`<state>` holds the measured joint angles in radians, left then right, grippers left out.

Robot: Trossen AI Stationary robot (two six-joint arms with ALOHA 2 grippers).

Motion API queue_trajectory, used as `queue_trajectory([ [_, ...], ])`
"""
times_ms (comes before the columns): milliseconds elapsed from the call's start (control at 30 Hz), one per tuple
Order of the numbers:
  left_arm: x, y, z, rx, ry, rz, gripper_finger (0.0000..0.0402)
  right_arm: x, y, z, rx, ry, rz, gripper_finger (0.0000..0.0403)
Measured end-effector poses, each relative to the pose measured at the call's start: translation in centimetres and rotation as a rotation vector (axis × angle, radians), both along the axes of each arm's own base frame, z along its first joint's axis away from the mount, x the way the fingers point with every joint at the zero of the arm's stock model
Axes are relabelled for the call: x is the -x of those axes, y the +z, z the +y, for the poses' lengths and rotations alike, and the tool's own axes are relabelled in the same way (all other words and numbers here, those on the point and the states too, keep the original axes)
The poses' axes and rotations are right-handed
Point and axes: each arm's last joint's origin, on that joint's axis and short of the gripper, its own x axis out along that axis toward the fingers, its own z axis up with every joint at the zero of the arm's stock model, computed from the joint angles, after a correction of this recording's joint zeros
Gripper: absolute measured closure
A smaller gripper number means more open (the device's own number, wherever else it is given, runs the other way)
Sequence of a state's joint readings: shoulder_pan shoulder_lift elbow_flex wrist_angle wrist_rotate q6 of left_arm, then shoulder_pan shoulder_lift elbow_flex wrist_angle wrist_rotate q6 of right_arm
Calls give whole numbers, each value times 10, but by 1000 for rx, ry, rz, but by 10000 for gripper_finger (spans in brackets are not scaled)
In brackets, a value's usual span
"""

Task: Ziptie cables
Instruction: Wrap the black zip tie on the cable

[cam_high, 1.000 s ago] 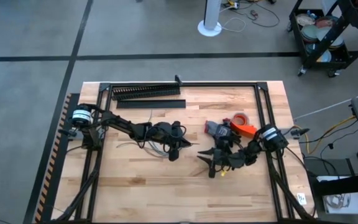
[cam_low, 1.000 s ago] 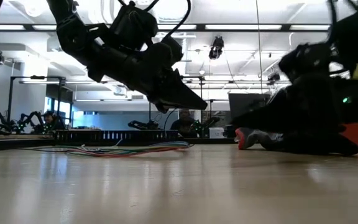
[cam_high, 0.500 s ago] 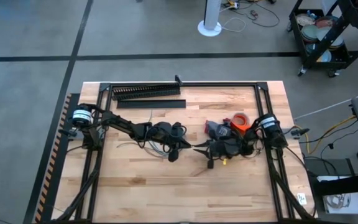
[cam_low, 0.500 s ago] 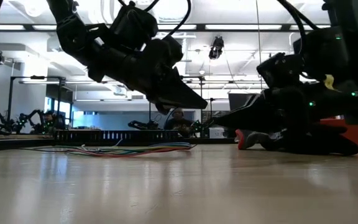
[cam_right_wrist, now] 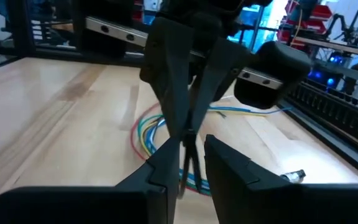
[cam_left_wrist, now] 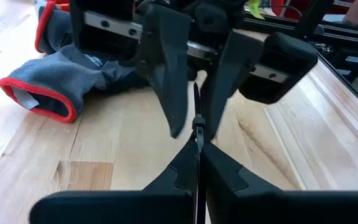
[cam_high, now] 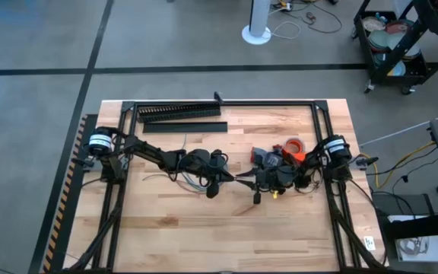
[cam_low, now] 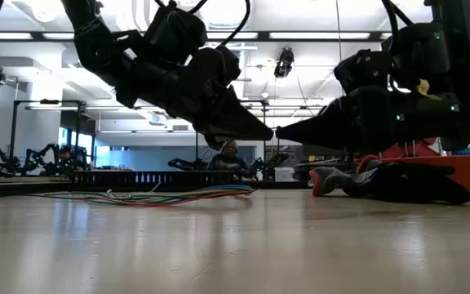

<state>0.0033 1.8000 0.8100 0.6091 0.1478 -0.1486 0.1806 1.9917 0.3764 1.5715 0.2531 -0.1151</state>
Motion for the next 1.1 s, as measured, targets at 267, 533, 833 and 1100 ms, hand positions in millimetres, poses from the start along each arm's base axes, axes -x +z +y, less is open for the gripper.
queue_trajectory([
  [267, -1, 2, 0, 0, 7, -25, 402, -1, -5, 1, -15, 0, 13, 358],
  [533, -1, 2, 0, 0, 8, -25, 401, -1, -4, 1, -10, -8, 14, 369],
  [833, -1, 2, 0, 0, 8, -25, 402, -2, -4, 0, -21, -21, 7, 343],
  [1100, -1, 2, 0, 0, 8, -24, 402, -2, -1, 0, -20, -36, -2, 334],
])
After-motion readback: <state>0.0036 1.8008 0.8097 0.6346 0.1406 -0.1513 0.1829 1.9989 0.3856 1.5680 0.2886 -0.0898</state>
